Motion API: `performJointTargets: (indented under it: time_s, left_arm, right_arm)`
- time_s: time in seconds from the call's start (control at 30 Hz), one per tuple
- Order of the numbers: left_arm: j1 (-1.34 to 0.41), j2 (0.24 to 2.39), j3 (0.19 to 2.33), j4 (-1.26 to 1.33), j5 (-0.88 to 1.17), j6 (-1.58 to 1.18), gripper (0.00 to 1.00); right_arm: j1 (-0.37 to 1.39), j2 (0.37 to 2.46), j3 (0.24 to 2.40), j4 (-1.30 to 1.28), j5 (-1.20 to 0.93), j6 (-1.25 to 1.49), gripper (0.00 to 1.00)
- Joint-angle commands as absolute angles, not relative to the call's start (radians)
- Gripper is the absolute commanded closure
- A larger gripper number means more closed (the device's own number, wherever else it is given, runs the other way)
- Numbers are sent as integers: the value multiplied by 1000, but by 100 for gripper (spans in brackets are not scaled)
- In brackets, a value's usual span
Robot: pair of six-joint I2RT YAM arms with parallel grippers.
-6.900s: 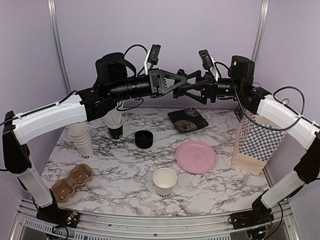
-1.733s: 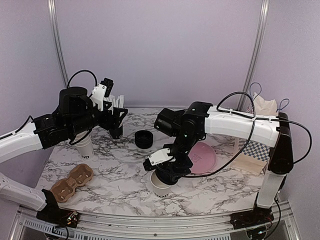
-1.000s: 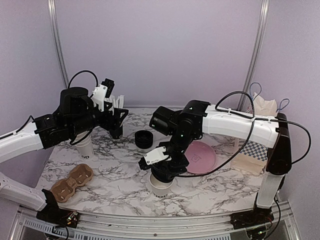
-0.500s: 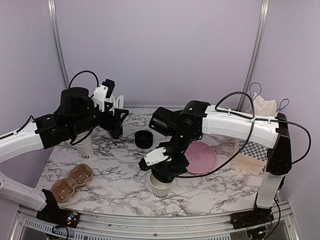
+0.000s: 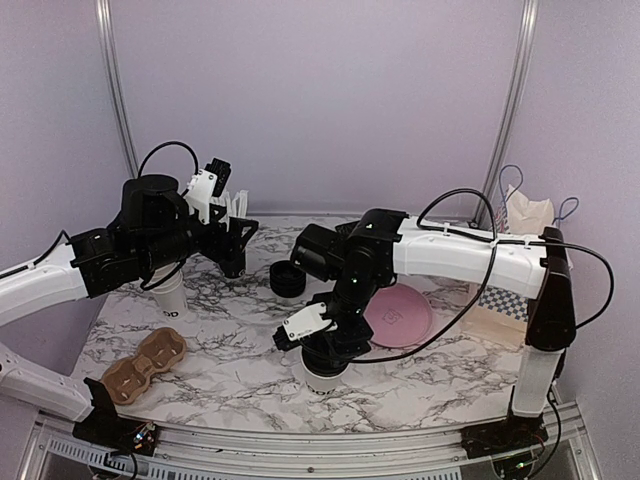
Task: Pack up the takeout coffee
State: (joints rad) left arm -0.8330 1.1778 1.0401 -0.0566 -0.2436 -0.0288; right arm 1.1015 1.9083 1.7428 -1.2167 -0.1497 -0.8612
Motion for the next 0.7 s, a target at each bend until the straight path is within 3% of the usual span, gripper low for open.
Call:
performJointTargets:
  time_s: [0.0,0.27,0.43,0.57,0.67]
  left_arm:
    - [-829,1184,1052,-59,-235,-14,21]
    - [-829,1193,1060,-72,-236,-19,20]
    - [-830,1226,1092,-121,-316,-92,18]
    - [-829,1269,1167,-328,-304,-250,25]
    - [-832,1275,1175,-449,-143,-293,35]
  right_arm:
    - [1114,1921,1784,-1240,-164,-858,18]
    - [1114,1881,1808,-1261,-216,-861,9]
    - [1108,1836,1817,-1264,-215,-856,8]
    - [1041,1755,1772,-1237,-243,-847,11]
    - [954,1664,1668,-1098,-286,-796,20]
